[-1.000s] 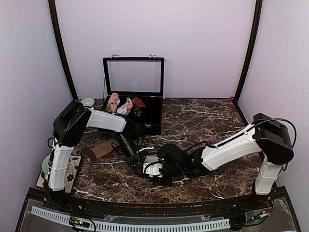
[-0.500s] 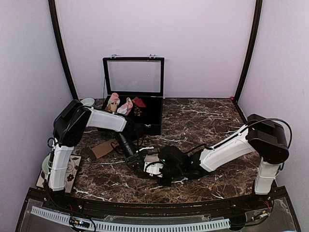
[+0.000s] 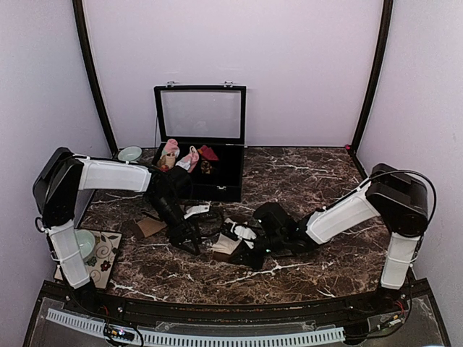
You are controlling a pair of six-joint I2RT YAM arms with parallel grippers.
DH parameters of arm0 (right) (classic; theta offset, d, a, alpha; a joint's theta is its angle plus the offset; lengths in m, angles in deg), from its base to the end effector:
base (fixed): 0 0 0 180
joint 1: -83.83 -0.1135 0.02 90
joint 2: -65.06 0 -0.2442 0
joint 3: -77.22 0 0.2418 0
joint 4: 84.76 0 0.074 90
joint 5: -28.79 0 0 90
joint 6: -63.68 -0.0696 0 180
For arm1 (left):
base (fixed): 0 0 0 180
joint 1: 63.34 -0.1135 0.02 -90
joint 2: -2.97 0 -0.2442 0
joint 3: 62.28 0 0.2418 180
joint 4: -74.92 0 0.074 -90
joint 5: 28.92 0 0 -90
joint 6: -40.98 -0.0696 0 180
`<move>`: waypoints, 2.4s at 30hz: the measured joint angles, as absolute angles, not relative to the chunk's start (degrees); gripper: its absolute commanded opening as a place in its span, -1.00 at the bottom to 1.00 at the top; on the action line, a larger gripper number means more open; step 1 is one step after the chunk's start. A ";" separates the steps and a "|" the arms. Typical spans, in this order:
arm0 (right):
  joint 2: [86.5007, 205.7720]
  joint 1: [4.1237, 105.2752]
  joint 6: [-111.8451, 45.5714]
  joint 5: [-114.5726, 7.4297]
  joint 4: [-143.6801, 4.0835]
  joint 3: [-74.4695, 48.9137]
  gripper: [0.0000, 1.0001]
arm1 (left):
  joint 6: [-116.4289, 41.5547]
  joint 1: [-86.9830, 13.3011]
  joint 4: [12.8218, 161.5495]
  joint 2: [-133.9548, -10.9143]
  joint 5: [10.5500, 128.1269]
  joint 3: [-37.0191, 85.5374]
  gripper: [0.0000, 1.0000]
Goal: Roll the socks
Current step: Roll the sock at the center of the board.
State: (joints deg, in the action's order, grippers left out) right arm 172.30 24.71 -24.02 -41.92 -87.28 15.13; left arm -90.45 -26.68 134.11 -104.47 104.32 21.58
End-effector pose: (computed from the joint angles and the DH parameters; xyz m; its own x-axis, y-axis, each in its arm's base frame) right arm 0.1680 0.3256 0.0807 -0.3098 -0.5919 -0.7441 -0.9480 0.2523 0.1940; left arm 0.2367 -0.2356 0.1260 -0.2631 0.7967 -0.5441 0.9046 0.0076 -0.4263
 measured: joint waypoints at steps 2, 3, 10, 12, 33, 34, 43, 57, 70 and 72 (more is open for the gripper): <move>173.35 26.44 -26.46 -38.01 -86.97 14.37 -1.00 | -90.14 -26.41 131.75 -102.24 103.51 20.62 0.27; 174.02 27.23 -27.51 -36.18 -86.49 13.58 -1.00 | -90.05 -26.30 130.78 -101.76 103.29 20.49 0.26; 178.13 31.27 -33.20 -25.79 -81.42 8.40 -1.00 | -89.99 -23.22 125.47 -101.62 100.85 20.05 0.18; 179.12 32.43 -35.12 -22.76 -81.22 7.88 -1.00 | -90.27 -21.36 123.97 -101.65 99.88 19.84 0.17; 183.12 36.43 -42.07 -12.20 -78.23 4.68 -0.98 | -98.12 -14.30 113.52 -106.87 89.22 20.21 -0.20; 183.12 36.47 -42.09 -12.13 -78.23 4.68 -0.97 | -98.12 -14.30 113.23 -106.87 88.85 20.19 -0.20; 181.91 36.60 -42.27 -12.44 -78.14 5.45 -0.32 | -98.75 -14.39 112.51 -108.36 87.75 21.26 -0.68; 168.41 36.82 -38.79 -27.17 -77.92 17.16 -0.08 | -96.11 -19.72 127.53 -118.80 103.58 33.76 -0.85; 142.27 33.48 -35.49 -67.15 -77.64 28.36 0.99 | -90.23 -21.15 139.31 -122.06 112.52 34.11 -0.82; 139.53 34.03 -36.19 -72.87 -78.10 28.36 0.99 | -89.05 -21.10 139.31 -122.06 112.45 34.15 -0.81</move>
State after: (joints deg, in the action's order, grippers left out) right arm 139.53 34.03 -36.19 -72.87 -78.10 28.36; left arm -89.05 -21.10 139.31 -122.06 112.45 34.15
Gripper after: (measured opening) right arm 0.993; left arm 0.093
